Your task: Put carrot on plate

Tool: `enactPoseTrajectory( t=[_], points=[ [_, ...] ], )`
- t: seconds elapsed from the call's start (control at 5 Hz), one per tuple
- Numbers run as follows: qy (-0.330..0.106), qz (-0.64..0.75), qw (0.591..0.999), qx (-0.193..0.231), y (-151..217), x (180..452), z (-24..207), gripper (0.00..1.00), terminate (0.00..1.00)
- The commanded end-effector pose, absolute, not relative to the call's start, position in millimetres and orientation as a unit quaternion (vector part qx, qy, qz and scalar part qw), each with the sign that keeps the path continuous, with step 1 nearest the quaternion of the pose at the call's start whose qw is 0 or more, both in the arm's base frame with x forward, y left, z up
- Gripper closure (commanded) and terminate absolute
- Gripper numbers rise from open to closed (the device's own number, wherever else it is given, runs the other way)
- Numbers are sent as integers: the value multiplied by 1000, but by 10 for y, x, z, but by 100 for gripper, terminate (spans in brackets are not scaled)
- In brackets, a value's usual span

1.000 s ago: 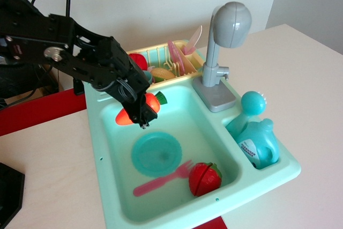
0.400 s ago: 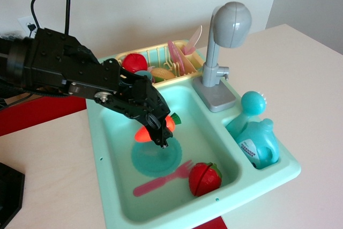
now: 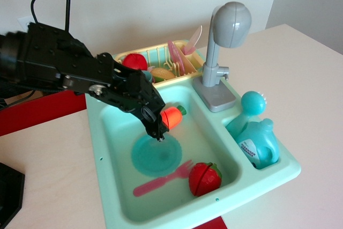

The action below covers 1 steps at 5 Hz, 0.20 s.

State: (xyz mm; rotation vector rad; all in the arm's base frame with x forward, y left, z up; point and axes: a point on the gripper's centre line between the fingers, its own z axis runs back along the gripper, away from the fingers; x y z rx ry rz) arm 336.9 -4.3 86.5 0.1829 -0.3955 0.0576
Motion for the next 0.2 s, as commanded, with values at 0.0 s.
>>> enactPoseTrajectory(
  t=[0.0],
  points=[
    [-249, 43, 964, 88, 29, 3348, 1350, 0, 100]
  ],
)
